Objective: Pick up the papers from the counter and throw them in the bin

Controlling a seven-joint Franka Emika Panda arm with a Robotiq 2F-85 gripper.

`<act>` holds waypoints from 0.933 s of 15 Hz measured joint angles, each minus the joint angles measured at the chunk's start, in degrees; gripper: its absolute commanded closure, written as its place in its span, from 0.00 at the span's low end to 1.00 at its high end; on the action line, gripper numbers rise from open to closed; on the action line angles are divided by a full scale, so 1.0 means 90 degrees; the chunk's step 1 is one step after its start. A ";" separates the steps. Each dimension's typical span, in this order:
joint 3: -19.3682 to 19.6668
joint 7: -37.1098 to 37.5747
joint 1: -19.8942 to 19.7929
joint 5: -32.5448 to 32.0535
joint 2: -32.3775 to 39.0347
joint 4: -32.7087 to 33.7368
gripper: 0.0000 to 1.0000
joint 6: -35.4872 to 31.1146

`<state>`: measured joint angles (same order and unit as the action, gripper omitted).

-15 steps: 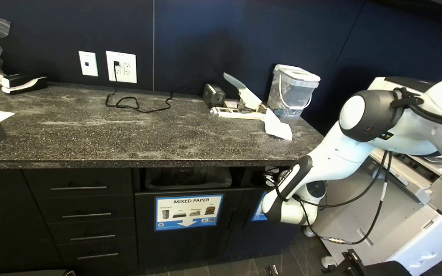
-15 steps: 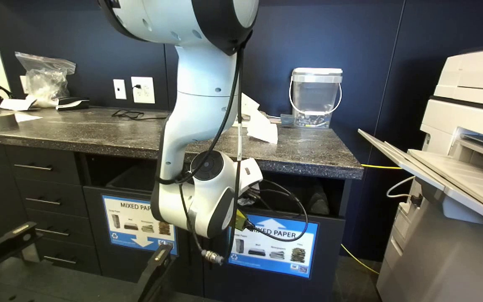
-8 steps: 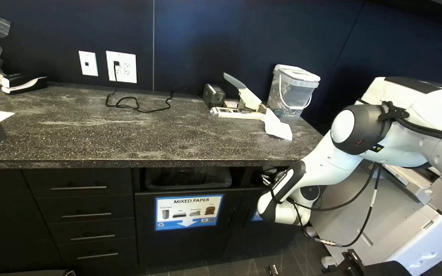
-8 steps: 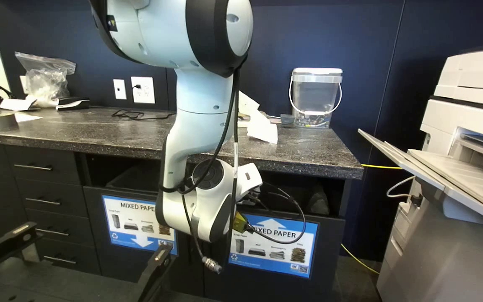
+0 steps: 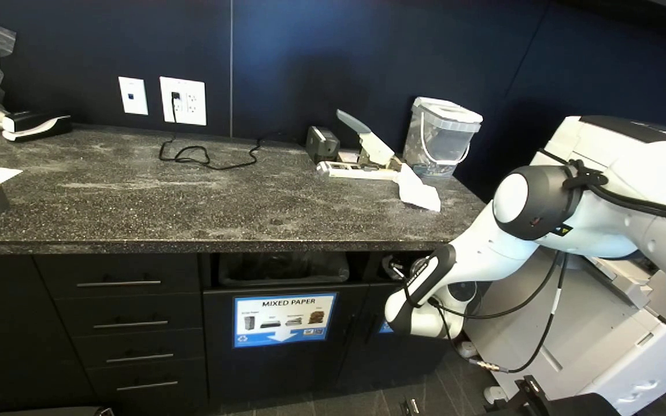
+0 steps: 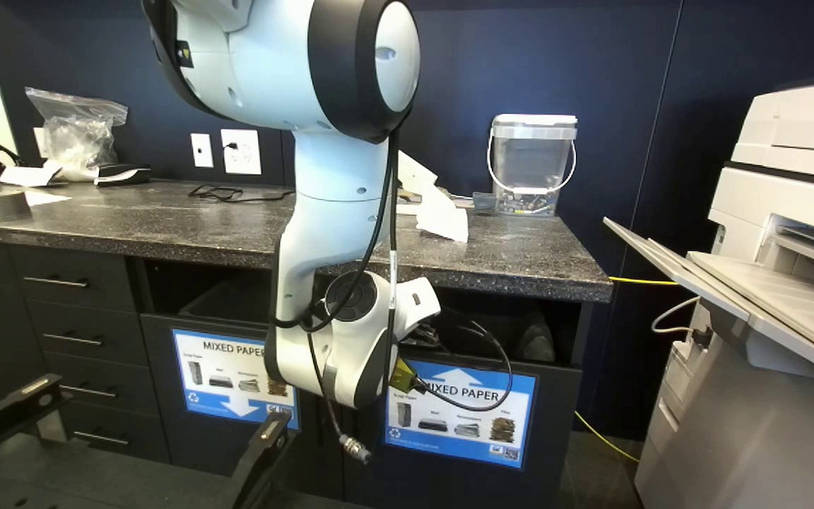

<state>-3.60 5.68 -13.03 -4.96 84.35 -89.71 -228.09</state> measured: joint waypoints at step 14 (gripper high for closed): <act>0.0205 -0.0016 0.0063 -0.0015 -0.0425 -0.0523 0.00 -0.0084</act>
<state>-1.75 5.54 -12.47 -5.09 80.52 -94.42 -228.85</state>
